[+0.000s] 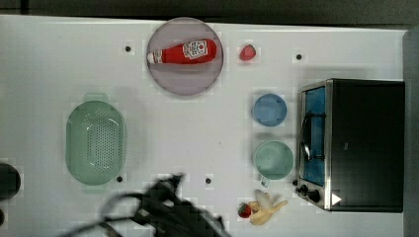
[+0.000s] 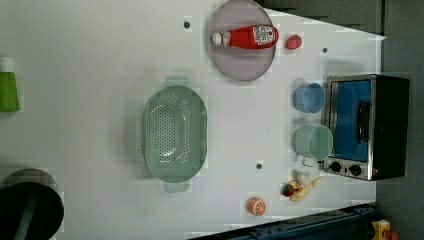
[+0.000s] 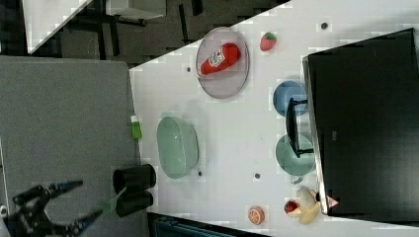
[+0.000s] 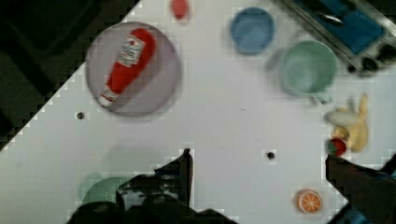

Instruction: Drag strainer left to right.

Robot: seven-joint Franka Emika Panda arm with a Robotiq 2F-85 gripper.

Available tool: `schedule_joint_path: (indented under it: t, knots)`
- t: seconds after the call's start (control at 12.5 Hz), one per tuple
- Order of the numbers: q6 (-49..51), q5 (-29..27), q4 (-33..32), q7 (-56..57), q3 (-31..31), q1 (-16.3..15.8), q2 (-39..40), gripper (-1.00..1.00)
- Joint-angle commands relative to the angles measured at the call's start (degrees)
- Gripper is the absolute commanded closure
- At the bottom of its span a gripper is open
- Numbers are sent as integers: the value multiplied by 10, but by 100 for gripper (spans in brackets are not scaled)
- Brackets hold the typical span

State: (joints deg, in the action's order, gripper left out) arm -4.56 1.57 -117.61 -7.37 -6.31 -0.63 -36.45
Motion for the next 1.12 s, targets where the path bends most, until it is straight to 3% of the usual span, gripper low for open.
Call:
schedule_joint_path:
  t: [0.08, 0.56, 1.12]
  knots:
    - [-41, -2, -29, -42, -82, -21, 113, -100]
    - [-198, -2, -29, -273, -219, -21, 281, -100]
    - [-360, 2, -30, -567, -241, -25, 493, -100]
